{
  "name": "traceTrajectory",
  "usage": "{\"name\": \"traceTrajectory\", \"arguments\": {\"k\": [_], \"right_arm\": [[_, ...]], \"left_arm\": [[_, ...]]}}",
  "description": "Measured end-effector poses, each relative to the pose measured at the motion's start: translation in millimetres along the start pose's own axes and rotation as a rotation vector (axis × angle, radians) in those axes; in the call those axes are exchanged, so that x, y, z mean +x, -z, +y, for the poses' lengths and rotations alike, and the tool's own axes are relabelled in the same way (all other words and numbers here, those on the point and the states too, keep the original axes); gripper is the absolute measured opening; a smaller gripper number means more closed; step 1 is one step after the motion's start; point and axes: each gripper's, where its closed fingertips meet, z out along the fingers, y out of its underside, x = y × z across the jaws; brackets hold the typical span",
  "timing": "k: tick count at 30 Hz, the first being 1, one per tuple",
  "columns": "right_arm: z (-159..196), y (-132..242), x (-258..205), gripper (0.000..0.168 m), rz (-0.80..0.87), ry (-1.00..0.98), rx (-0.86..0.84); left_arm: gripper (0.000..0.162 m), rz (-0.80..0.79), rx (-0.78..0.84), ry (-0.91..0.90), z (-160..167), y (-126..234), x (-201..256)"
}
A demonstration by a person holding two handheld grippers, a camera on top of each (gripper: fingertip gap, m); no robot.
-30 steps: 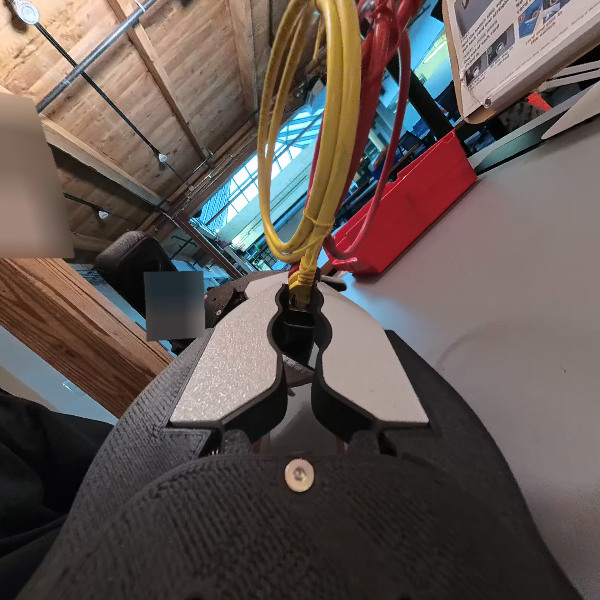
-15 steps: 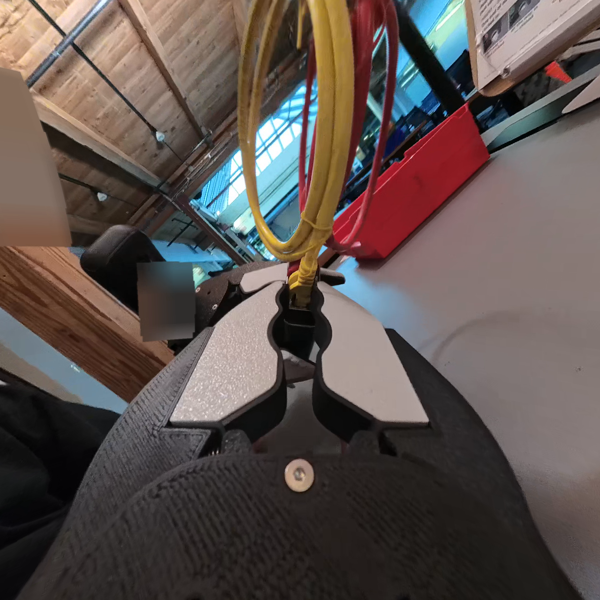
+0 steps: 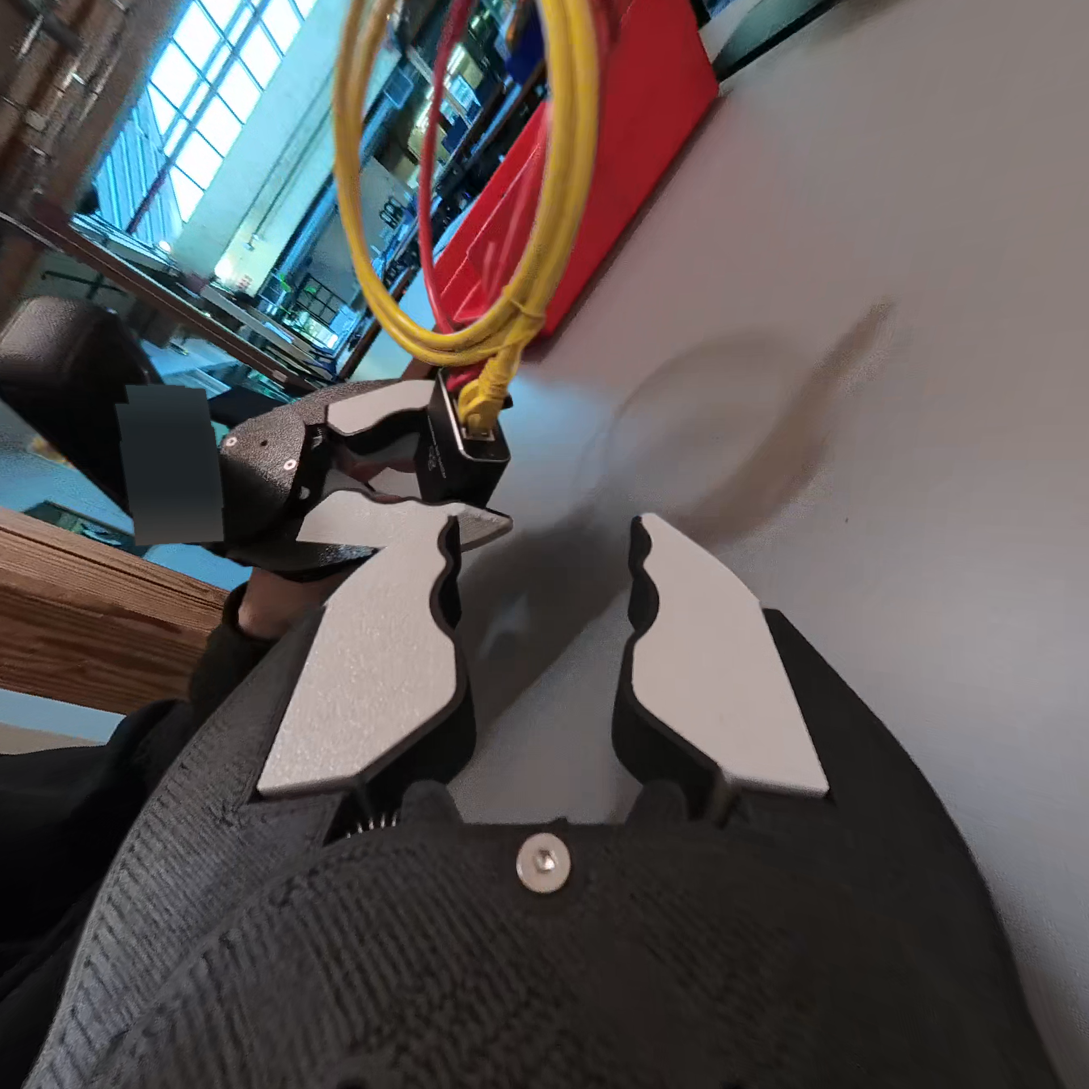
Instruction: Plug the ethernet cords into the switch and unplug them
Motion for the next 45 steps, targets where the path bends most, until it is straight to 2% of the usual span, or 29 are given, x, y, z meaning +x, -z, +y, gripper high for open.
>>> {"name": "traceTrajectory", "arguments": {"k": [7, 15, 19, 23, 26, 31, 34, 38, 45], "right_arm": [[2, 2, 7, 0.057, 0.104, 0.072, -0.033], [-6, 4, -4, 0.061, 0.084, 0.11, -0.004], [-10, 5, -14, 0.062, -0.003, 0.05, 0.045], [-19, 6, -39, 0.058, -0.187, -0.016, 0.109], [-27, 8, -50, 0.057, -0.25, -0.041, 0.164], [-31, 9, -64, 0.056, -0.375, -0.082, 0.211], [-34, 11, -83, 0.046, -0.488, -0.094, 0.243], [-37, 12, -90, 0.018, -0.538, -0.121, 0.284], [-42, 21, -99, 0.016, -0.553, -0.033, 0.336]], "left_arm": [[0.066, -0.014, -0.083, 0.03, 21, -6, -3], [0.065, -0.038, -0.047, -0.026, 4, 6, 3], [0.065, 0.017, 0.032, -0.051, -10, 12, 17], [0.065, 0.044, 0.163, -0.125, -37, 25, 28], [0.065, 0.04, 0.227, -0.162, -53, 35, 30], [0.065, 0.12, 0.373, -0.204, -74, 52, 45], [0.065, 0.138, 0.413, -0.226, -78, 54, 51], [0.065, 0.163, 0.431, -0.247, -79, 55, 58], [0.069, 0.103, 0.505, -0.263, -87, 57, 57]]}}
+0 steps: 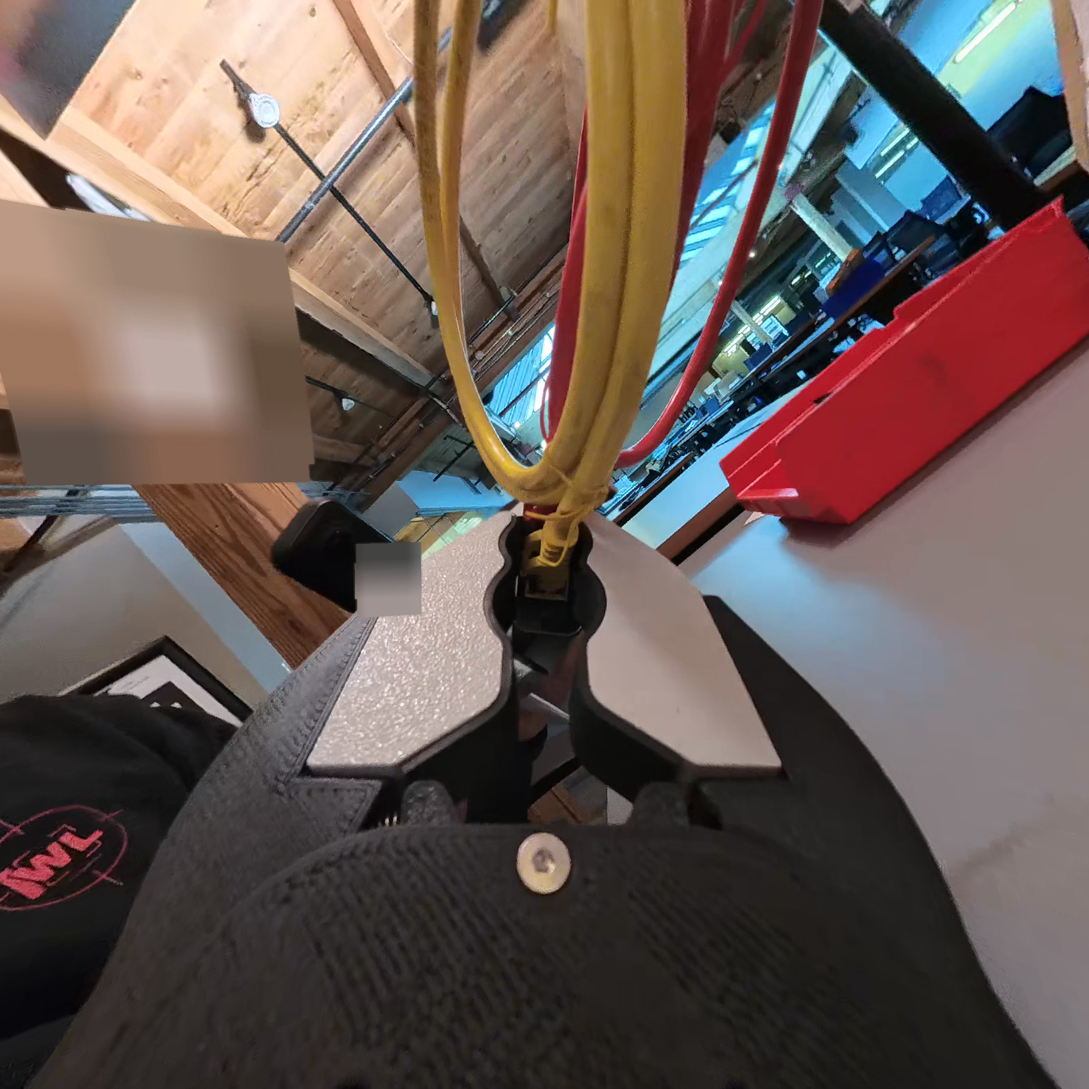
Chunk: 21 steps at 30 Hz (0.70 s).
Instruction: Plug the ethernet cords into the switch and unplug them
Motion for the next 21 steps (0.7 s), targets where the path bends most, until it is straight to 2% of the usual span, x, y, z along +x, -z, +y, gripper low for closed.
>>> {"name": "traceTrajectory", "arguments": {"k": [4, 8, 9, 11, 12, 16, 21], "right_arm": [[-14, 8, -15, 0.016, -0.069, 0.054, 0.055], [-14, 16, -27, 0.015, -0.141, 0.138, 0.017], [-12, 17, -29, 0.016, -0.151, 0.16, -0.006], [-3, 17, -34, 0.016, -0.168, 0.218, -0.082], [1, 17, -35, 0.016, -0.156, 0.253, -0.113], [20, 14, -40, 0.015, -0.167, 0.331, -0.244], [30, 14, -45, 0.015, -0.19, 0.341, -0.314]], "left_arm": [[0.079, 0.043, 0.078, 0.172, -5, 4, 1], [0.075, 0.296, 0.077, 0.39, -8, 8, 26], [0.072, 0.355, 0.079, 0.433, -10, 10, 32], [0.054, 0.449, 0.08, 0.483, -14, 16, 40], [0.048, 0.486, 0.082, 0.498, -16, 18, 43], [0.041, 0.59, 0.005, 0.518, -12, 22, 59], [0.035, 0.608, -0.161, 0.365, 9, 25, 75]]}}
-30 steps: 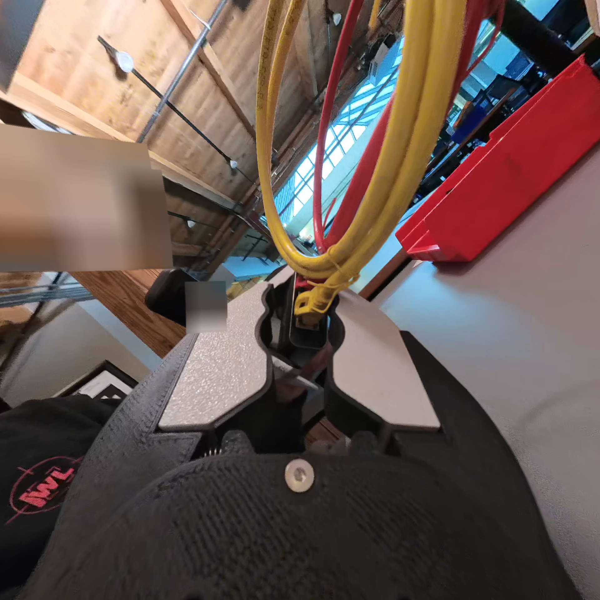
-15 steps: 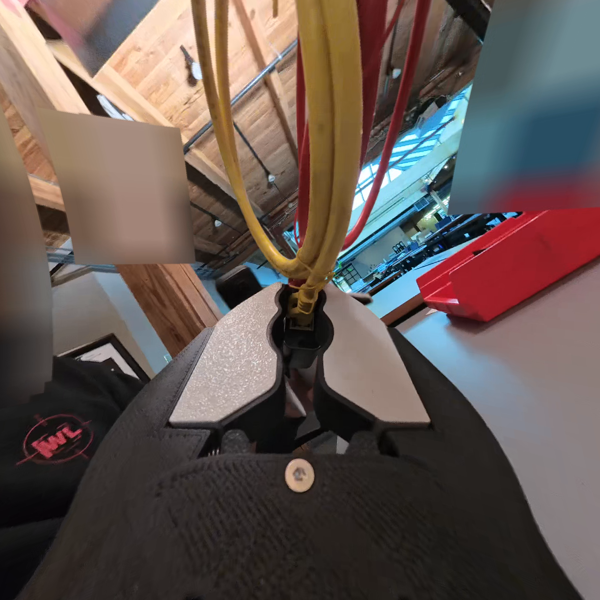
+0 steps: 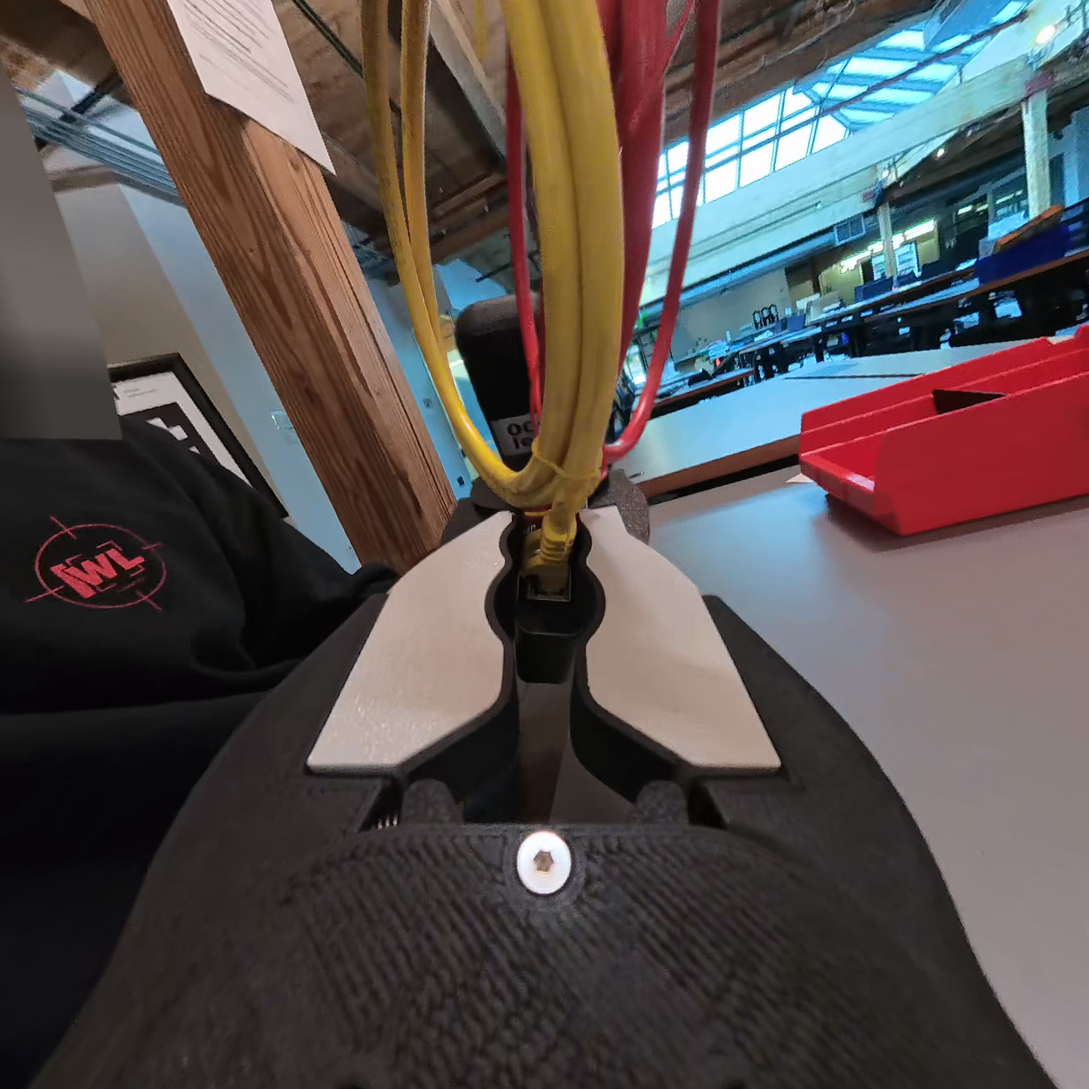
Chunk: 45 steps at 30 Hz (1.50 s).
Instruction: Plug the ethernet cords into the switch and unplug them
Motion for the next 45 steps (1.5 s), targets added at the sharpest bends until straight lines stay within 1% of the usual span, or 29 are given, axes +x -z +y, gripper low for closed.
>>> {"name": "traceTrajectory", "arguments": {"k": [3, 6, 10, 12, 14, 15, 16, 17, 19, 21, 23, 25, 28, 30, 31, 32, 33, 37, 38, 39, 42, 45], "right_arm": [[3, 2, 1, 0.015, 0.027, 0.005, -0.039], [-1, 4, 7, 0.017, 0.068, -0.026, -0.026], [-2, 5, 15, 0.019, 0.132, -0.017, -0.018], [-2, 3, 14, 0.017, 0.108, -0.084, -0.017], [1, 3, 11, 0.017, 0.081, -0.101, -0.031], [3, 3, 10, 0.017, 0.076, -0.105, -0.049], [5, 4, 10, 0.016, 0.077, -0.108, -0.064], [6, 4, 10, 0.016, 0.078, -0.1, -0.074], [7, 5, 6, 0.016, 0.065, -0.085, -0.087], [4, 7, 8, 0.016, 0.09, -0.075, -0.083], [9, 8, 8, 0.016, 0.102, -0.058, -0.124], [10, 12, 12, 0.016, 0.132, -0.046, -0.136], [13, 18, 15, 0.016, 0.152, -0.038, -0.164], [12, 18, 17, 0.016, 0.163, -0.038, -0.156], [11, 17, 16, 0.016, 0.153, -0.049, -0.145], [11, 15, 16, 0.016, 0.141, -0.064, -0.133], [11, 13, 15, 0.016, 0.128, -0.075, -0.129], [23, 5, 13, 0.016, 0.115, -0.06, -0.195], [25, 4, 13, 0.016, 0.124, -0.049, -0.214], [25, 3, 14, 0.016, 0.136, -0.046, -0.221], [27, 0, 13, 0.016, 0.131, -0.065, -0.233], [28, -1, 11, 0.015, 0.132, -0.054, -0.25]], "left_arm": [[0.034, -0.008, -0.044, 0.016, 5, -2, 0], [0.033, 0.009, -0.035, 0.064, 5, -6, 1], [0.033, 0.025, -0.024, 0.129, 4, -9, -1], [0.033, 0.065, -0.015, 0.15, 5, -9, 2], [0.033, 0.121, -0.015, 0.142, 7, -7, 9], [0.036, 0.117, -0.018, 0.114, 9, -8, 9], [0.045, 0.093, -0.02, 0.08, 11, -9, 7], [0.049, 0.067, -0.015, 0.041, 12, -11, 6], [0.048, 0.046, 0.019, -0.006, 10, -16, 6], [0.053, 0.006, 0.05, -0.005, 7, -20, 0], [0.047, -0.036, 0.066, -0.018, 5, -21, -7], [0.044, -0.057, 0.097, -0.025, 1, -18, -11], [0.048, -0.109, 0.122, -0.029, -2, -11, -19], [0.052, -0.07, 0.125, -0.01, -3, -11, -15], [0.056, -0.019, 0.133, 0.005, -4, -13, -7], [0.063, 0.015, 0.141, 0.022, -5, -16, -2], [0.065, 0.029, 0.139, 0.033, -5, -20, 1], [0.069, -0.001, 0.062, -0.002, 4, -30, -1], [0.069, -0.015, 0.05, -0.009, 6, -31, -3], [0.05, -0.033, 0.039, -0.011, 8, -31, -6], [0.045, -0.045, 0.032, -0.003, 10, -31, -10], [0.044, -0.016, 0.035, 0.001, 10, -30, -7]]}}
